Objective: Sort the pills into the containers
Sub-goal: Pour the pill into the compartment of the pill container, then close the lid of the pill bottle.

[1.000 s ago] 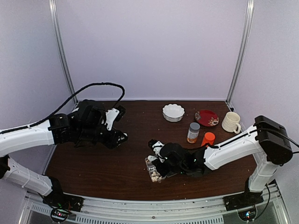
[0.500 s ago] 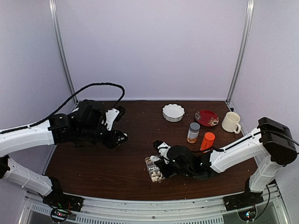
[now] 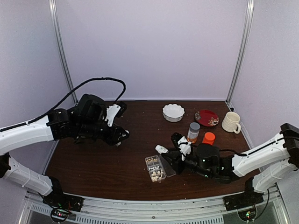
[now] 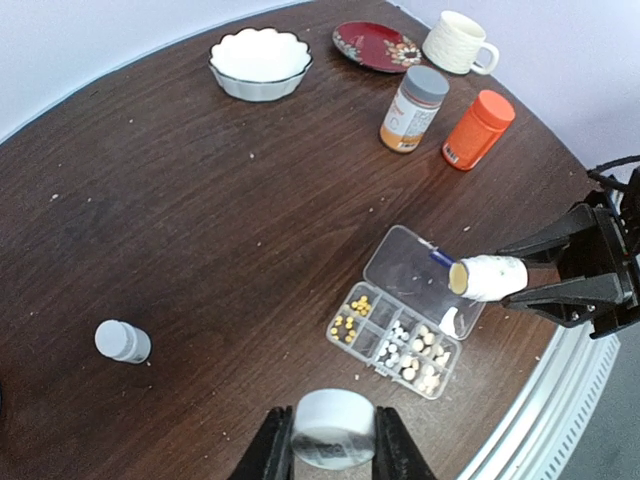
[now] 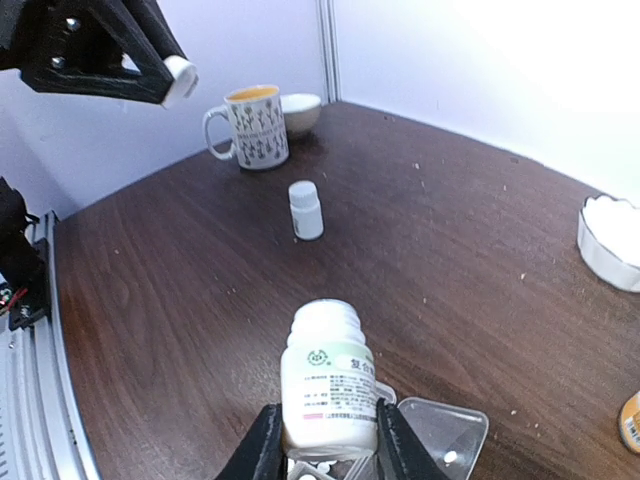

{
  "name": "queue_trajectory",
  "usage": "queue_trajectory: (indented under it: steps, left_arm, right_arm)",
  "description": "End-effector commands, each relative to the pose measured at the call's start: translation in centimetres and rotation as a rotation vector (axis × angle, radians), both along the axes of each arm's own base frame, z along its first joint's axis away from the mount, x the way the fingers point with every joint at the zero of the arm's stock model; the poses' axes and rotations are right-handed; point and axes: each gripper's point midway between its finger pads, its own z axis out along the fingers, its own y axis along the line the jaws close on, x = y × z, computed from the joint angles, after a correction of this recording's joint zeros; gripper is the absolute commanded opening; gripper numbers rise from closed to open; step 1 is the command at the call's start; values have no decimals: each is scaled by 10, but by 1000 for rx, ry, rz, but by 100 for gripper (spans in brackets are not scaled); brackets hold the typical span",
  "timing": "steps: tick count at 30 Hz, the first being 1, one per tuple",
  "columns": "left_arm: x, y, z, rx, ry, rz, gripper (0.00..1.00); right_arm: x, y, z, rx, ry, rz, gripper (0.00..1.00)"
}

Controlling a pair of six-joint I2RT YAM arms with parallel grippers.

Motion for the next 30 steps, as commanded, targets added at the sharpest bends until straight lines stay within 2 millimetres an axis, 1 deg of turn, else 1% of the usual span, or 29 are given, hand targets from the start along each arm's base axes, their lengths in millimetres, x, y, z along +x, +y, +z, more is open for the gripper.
queue_trajectory:
  steps: [1,5,7,9,12,13,15,16,18,19,21,23,24,27,28,29,30]
  left_arm:
    - [-8,-22,46,-110,0,-65,0]
    - [-14,-25,77,-161,-13,-90,0]
    - [-17,-26,92,-193,-19,-102,0]
    - [-20,-28,102,-223,-14,-115,0]
    - [-26,-31,115,-268,6,-139,0]
    - [-29,-33,118,-282,19,-145,0]
    - [-33,-35,129,-319,38,-159,0]
    - [-36,-36,136,-338,45,-168,0]
    - [-43,-39,150,-380,63,-200,0]
    - [-47,-41,158,-402,69,-218,0]
    - [-53,-44,171,-439,85,-253,0]
    - [-60,-47,184,-476,93,-293,0]
    - [-63,-48,189,-493,98,-306,0]
    - [-68,-51,199,-542,110,-335,0]
    - [-70,-52,202,-559,117,-345,0]
    - [-73,-54,209,-589,118,-365,0]
    - [-75,-55,214,-612,125,-382,0]
  right_arm:
    - [-12,-6,83,196,-191,60,0]
    - [-27,-25,152,303,-352,94,0]
    - [-35,-37,187,368,-421,105,0]
    - [-44,-51,222,431,-489,108,0]
    - [-56,-73,263,492,-589,106,0]
    - [-62,-85,278,528,-625,99,0]
    - [-73,-101,298,592,-687,102,0]
    - [-81,-105,307,624,-715,133,0]
    - [-98,-106,323,677,-750,215,0]
    - [-106,-103,329,696,-748,265,0]
    - [-121,-91,340,711,-731,381,0]
    - [-129,-83,344,687,-713,444,0]
    - [-126,-84,345,679,-709,428,0]
    - [-89,-105,338,703,-653,178,0]
    - [-88,-104,333,696,-667,169,0]
    - [-94,-96,328,663,-699,214,0]
    - [-100,-83,322,624,-699,284,0]
